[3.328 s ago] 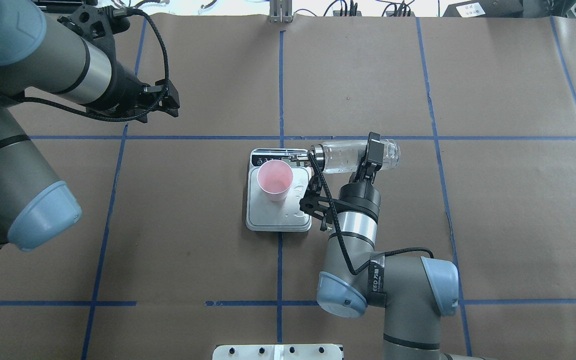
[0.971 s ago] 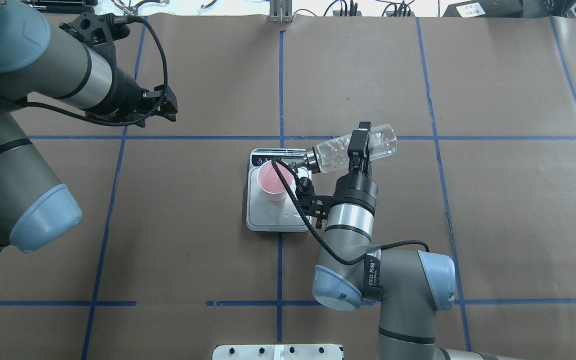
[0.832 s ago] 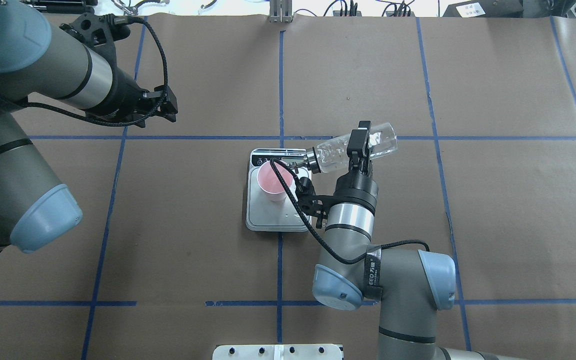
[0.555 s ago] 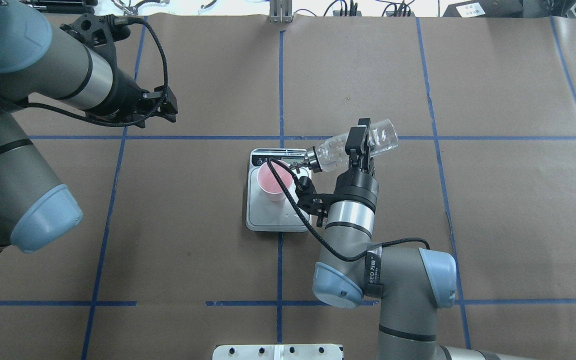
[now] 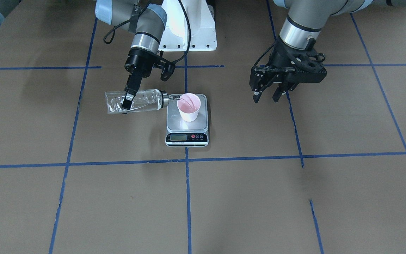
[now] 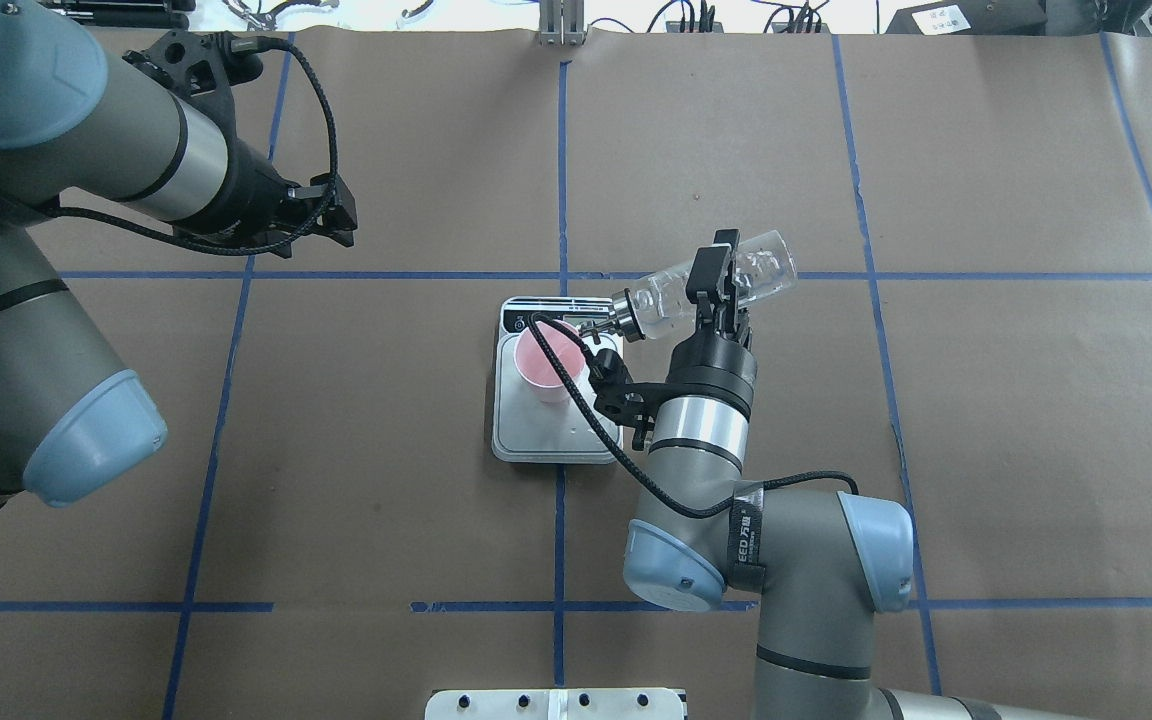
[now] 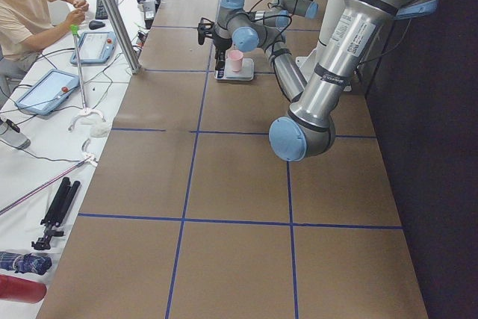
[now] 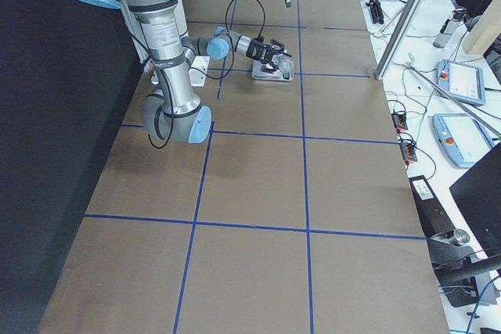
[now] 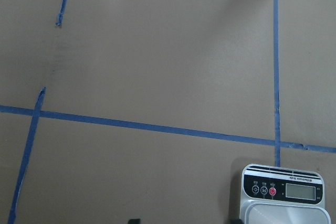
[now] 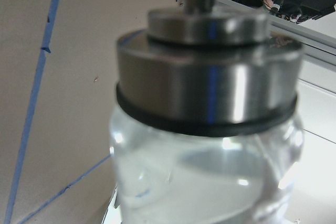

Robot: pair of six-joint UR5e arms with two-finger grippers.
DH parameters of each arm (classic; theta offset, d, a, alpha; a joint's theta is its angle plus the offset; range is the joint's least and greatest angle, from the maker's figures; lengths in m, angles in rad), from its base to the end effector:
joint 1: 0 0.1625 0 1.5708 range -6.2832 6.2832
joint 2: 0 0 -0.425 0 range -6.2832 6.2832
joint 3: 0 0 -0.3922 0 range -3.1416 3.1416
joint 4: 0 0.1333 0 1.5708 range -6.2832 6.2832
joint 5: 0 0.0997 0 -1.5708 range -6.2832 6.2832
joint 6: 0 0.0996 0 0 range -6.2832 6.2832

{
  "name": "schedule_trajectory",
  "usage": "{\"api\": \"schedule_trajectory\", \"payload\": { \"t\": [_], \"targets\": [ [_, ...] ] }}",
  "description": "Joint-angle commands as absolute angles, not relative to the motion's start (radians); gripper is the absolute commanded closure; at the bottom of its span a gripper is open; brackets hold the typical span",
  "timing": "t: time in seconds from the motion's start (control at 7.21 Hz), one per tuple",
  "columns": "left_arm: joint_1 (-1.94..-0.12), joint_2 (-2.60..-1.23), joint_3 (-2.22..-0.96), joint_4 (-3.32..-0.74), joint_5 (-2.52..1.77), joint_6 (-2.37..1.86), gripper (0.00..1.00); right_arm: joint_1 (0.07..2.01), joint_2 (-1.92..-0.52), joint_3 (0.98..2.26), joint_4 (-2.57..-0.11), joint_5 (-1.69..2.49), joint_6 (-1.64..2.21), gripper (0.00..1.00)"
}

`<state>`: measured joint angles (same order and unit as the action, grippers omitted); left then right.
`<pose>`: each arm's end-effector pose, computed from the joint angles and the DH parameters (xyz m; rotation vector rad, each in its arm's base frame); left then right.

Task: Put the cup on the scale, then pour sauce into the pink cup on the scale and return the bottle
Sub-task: 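Tilt the bottle spout down into the pink cup with the right gripper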

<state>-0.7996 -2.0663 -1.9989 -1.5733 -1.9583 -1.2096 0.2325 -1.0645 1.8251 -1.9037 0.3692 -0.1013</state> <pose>0.3302 -0.4770 0.1992 0.2010 0.9622 -0.2233 -0.5277 -0.3574 0.2552 1.0372 0.7810 -0.9885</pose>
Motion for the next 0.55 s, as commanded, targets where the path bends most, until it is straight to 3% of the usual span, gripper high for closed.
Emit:
{"api": "schedule_trajectory", "payload": {
  "t": [0.0,0.42],
  "targets": [
    [-0.799,-2.066,-1.999,-1.574,-1.959,-1.21,0.35,0.233,-1.063,1.827,-1.904,0.368,-0.103,1.0],
    [-0.798,-2.066,-1.997,-1.574,-1.96,-1.21,0.35,0.238,-1.062,1.833,-1.898,0.37,-0.098,1.0]
  ]
}}
